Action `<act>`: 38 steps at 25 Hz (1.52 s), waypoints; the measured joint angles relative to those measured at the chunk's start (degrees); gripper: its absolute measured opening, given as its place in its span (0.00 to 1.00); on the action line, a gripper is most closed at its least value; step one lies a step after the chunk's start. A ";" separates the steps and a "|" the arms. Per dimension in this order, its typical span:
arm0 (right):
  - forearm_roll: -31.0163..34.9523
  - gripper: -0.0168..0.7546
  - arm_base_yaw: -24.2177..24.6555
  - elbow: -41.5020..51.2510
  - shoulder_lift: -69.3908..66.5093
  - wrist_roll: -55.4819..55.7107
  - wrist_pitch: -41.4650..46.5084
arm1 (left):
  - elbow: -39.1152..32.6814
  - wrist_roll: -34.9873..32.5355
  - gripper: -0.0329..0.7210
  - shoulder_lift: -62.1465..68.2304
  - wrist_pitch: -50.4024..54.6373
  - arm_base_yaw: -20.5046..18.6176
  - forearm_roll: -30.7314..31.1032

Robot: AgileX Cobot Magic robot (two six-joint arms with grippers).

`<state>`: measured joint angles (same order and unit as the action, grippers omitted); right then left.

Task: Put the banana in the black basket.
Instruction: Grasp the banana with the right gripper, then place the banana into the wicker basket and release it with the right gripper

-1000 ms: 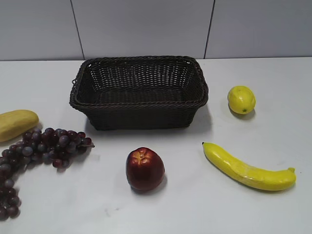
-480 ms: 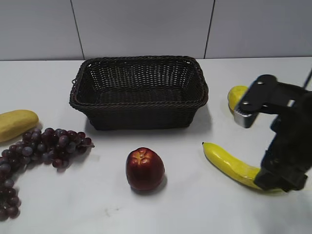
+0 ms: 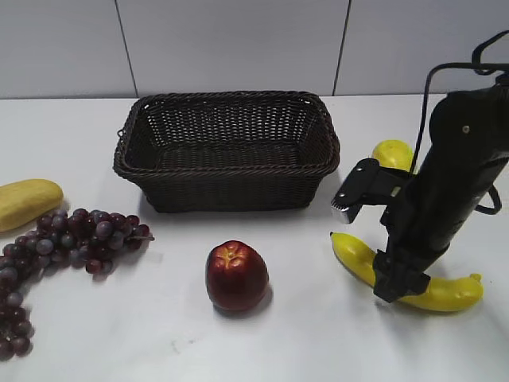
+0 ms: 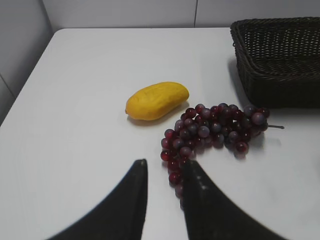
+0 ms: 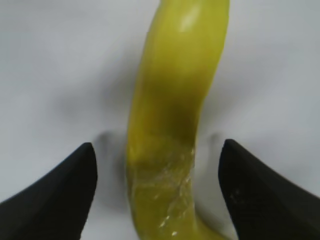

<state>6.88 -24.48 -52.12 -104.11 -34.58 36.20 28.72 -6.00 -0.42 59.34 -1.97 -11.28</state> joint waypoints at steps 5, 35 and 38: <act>-0.54 0.76 0.01 -0.11 -1.60 -0.99 -3.16 | 0.00 0.00 0.36 0.00 0.00 0.00 0.00; 0.08 0.43 -6.24 -44.38 -2.02 -24.16 13.66 | 0.00 0.00 0.36 0.00 0.00 0.00 0.00; 0.08 0.43 -9.09 -52.98 -10.21 -27.29 13.20 | 0.00 0.00 0.36 0.00 0.00 0.00 0.00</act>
<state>6.96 -33.57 -105.10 -114.32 -61.87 49.40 28.72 -6.00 -0.42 59.34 -1.97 -11.28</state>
